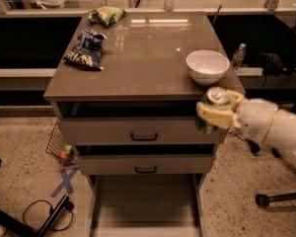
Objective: Place green can into bottom drawer
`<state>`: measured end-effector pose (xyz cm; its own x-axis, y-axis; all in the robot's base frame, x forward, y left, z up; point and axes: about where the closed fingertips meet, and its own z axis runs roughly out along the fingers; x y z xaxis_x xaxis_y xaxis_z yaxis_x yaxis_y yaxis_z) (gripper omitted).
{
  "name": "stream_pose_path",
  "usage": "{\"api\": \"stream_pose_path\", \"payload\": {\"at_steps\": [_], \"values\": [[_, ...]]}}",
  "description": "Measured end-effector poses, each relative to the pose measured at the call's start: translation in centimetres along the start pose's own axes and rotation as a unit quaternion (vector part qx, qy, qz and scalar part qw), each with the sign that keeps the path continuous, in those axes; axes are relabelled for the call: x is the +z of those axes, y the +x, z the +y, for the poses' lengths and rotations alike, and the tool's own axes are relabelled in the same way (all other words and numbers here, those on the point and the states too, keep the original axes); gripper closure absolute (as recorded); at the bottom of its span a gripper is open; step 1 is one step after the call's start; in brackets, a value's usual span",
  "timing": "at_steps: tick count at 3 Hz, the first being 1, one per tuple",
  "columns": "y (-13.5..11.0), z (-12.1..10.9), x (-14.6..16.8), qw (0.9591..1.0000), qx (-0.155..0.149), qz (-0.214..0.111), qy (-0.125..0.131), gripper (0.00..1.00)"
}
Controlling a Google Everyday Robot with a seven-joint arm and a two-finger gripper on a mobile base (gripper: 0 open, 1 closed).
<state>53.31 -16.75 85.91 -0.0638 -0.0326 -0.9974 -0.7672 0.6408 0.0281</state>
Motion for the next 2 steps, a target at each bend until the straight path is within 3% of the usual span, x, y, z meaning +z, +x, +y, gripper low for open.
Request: {"api": "stream_pose_path", "payload": {"at_steps": [2], "values": [[14.7,5.6,-0.6,0.9964,0.022,-0.051,-0.065,1.0]]}}
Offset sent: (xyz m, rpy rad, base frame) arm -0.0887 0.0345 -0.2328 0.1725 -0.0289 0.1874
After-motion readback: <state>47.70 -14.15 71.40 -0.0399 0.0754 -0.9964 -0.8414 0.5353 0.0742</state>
